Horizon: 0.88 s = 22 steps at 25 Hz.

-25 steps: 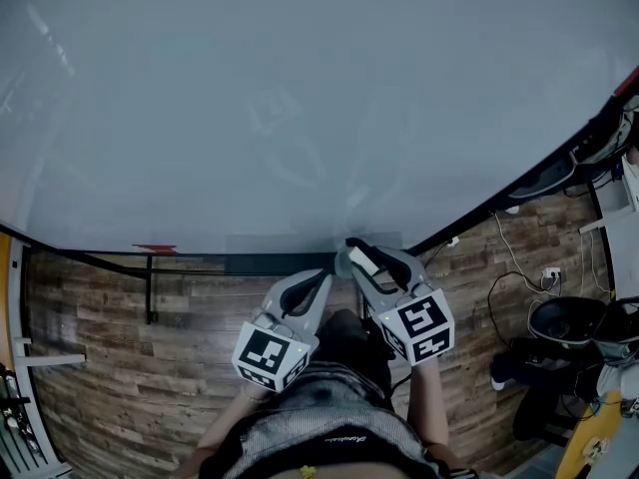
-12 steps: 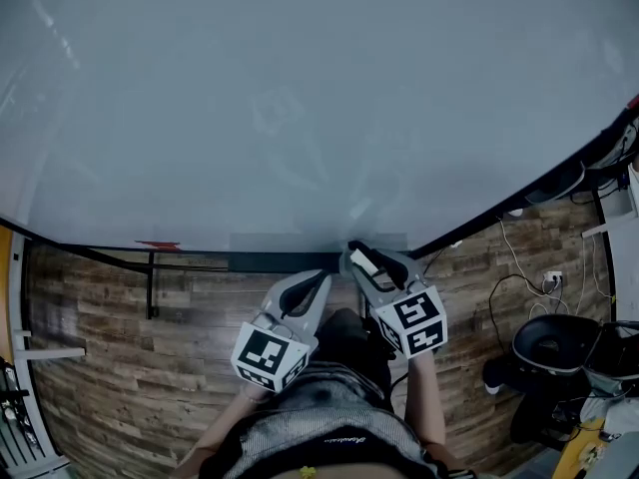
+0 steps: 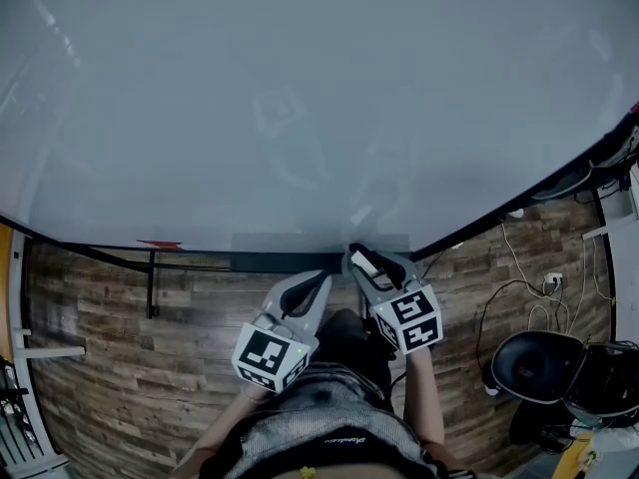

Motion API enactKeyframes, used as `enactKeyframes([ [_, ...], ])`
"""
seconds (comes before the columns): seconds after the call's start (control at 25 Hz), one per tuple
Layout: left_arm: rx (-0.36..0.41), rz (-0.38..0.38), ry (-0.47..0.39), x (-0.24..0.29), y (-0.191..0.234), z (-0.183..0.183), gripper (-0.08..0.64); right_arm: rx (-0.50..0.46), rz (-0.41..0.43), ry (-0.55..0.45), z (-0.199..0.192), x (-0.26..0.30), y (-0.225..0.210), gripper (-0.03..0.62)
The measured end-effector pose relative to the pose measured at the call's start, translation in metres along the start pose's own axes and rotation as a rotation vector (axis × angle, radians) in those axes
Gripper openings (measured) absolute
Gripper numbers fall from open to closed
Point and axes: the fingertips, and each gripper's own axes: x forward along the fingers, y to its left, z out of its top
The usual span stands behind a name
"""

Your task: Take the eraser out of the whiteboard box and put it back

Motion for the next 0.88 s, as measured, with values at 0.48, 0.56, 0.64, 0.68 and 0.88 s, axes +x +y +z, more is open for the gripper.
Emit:
enactKeyframes([
  [0.48, -0.005, 0.007, 0.003, -0.006, 0.005, -0.002, 0.000, 0.013, -0.028, 0.036, -0.019, 0.014, -0.001, 0.166],
  [0.56, -0.005, 0.006, 0.003, -0.007, 0.005, -0.003, 0.000, 0.017, -0.034, 0.040, -0.021, 0.015, -0.002, 0.166],
  [0.64, -0.004, 0.004, 0.004, -0.008, 0.005, -0.004, 0.000, 0.025, -0.040, 0.041, -0.024, 0.017, -0.002, 0.166],
  [0.68, -0.004, 0.004, 0.005, -0.007, 0.005, -0.004, 0.000, 0.034, -0.044, 0.038, -0.024, 0.018, -0.003, 0.166],
  [0.88, -0.007, 0.008, 0.012, -0.007, 0.010, -0.007, 0.000, 0.063, -0.044, 0.021, -0.026, 0.020, -0.005, 0.166],
])
